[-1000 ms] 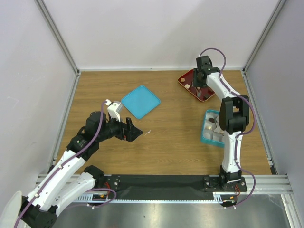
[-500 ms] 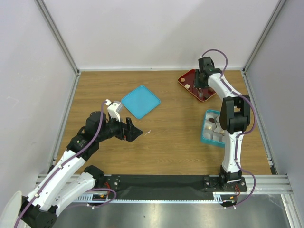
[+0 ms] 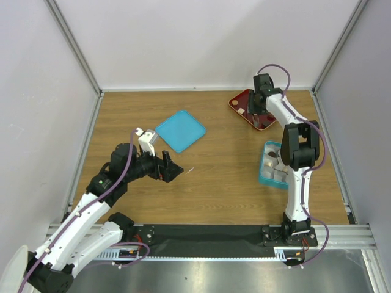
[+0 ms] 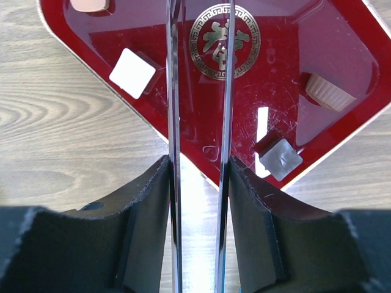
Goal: Pack the chocolate
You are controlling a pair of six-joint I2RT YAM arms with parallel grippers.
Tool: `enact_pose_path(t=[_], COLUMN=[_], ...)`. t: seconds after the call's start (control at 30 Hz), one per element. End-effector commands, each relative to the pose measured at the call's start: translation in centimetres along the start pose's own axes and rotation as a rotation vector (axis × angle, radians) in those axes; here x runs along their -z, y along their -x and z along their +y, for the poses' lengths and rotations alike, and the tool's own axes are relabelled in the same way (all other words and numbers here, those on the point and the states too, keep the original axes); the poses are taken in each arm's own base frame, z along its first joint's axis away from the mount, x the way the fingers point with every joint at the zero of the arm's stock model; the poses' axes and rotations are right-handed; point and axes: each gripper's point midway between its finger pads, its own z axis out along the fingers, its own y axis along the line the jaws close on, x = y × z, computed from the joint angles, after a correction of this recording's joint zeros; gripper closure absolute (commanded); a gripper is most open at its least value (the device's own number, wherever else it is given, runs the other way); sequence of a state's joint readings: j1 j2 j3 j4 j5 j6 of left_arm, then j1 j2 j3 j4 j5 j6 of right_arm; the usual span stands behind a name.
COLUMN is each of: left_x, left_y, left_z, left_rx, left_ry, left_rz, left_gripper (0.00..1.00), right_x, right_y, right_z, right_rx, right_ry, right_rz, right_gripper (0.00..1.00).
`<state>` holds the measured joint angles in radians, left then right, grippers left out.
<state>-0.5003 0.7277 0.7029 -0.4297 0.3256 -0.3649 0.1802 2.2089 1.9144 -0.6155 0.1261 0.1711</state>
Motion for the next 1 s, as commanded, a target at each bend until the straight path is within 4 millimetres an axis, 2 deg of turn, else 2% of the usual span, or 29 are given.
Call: enact_pose_path(t=[0.0,0.23,0.4,0.5,0.53,0.67,0.83,0.87,0.93,0.97], left_x=[0.0,-0.1,-0.2,-0.2,-0.2,-0.2,-0.2,-0.2,-0.2,-0.2], left_y=[0.8,0.8,0.8,0.7,0.7,0.7,0.7,0.7,0.7,0.6], left_z=[0.1,0.1,0.1,0.2,0.2,0.1,-0.1,-0.1,-0.2,-0.2], left_rx=[-0.017,-0.017,-0.016,-0.014,-0.013,-0.011,-0.012,-0.012,-0.012,-0.01], left_ry=[0.001,-0.002,0.0,0.003,0.001,-0.002,-0.013,-0.016,-0.022,-0.026], left_rz=[-0.023,-0.017,-0.016,-0.015,-0.016,-0.015,-0.014,-0.013,-0.012,-0.009], left_gripper=[0.0,0.0,0.0,0.0,0.0,0.0,0.0,0.0,0.0,0.0], right_x=[-0.2,-0.6,0.5,2.4,3.6,7.0,10.8,12.1,13.4,13.7], right_y=[1.4,1.5,1.8,2.4,3.0,3.4,2.1,1.6,0.8,-0.5], right_z=[0.2,0.6,0.3,0.0,0.2,0.7,-0.2,-0.7,-1.9,-3.0], right_rx=[0.003,0.003,-0.005,-0.018,-0.033,-0.058,-0.079,-0.09,-0.109,-0.12], right_ry=[0.007,0.017,-0.005,-0.008,0.002,0.036,0.019,0.004,-0.027,-0.063], right_rz=[-0.031,-0.023,-0.027,-0.035,-0.053,-0.067,-0.04,-0.044,-0.037,-0.017], right_gripper=[0.54,0.56,0.61,0.66,0.67,0.68,0.69,0.68,0.68,0.68])
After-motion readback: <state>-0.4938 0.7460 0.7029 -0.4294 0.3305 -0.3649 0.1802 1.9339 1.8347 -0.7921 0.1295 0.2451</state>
